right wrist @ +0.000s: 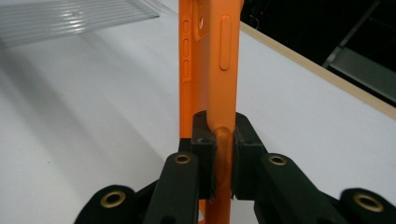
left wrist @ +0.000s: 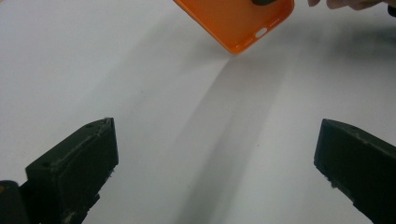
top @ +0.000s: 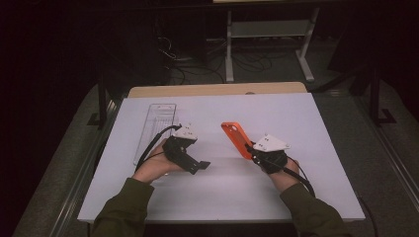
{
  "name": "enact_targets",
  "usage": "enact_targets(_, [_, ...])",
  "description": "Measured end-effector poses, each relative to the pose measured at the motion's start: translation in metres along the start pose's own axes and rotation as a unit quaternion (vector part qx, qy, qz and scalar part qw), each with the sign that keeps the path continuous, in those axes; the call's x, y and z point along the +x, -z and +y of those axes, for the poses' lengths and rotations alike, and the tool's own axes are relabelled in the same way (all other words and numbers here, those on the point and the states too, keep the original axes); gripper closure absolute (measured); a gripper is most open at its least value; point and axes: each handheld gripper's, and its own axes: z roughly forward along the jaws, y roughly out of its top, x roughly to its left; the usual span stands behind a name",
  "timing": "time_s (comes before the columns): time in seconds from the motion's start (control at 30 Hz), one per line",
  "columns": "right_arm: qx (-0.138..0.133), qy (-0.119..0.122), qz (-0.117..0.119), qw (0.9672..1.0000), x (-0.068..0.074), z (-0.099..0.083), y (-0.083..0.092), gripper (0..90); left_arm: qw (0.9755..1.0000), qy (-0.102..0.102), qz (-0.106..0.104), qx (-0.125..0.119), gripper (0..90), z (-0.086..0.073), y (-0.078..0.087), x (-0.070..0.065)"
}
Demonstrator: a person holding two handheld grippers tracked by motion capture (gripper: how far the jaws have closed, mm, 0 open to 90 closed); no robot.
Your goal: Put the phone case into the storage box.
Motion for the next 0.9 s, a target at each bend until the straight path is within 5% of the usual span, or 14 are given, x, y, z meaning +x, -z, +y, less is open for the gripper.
enact_targets(0.33, [-0.006,-0.054,0.021,0.9983,-0.005,-0.002,-0.001,80.3,1.0000,-0.005,0.005,0.004,0.0,0.000,0.000,0.002])
enact_targets(0.53, [-0.010,-0.099,0.033,0.9945,-0.008,-0.004,-0.001,80.3,1.0000,-0.001,0.005,-0.002,0.0,0.000,-0.001,0.002])
enact_targets(0.9, [-0.017,-0.096,0.026,0.9949,-0.009,-0.005,-0.001,80.2,0.9999,0.011,0.005,-0.007,0.0,-0.001,-0.003,0.003])
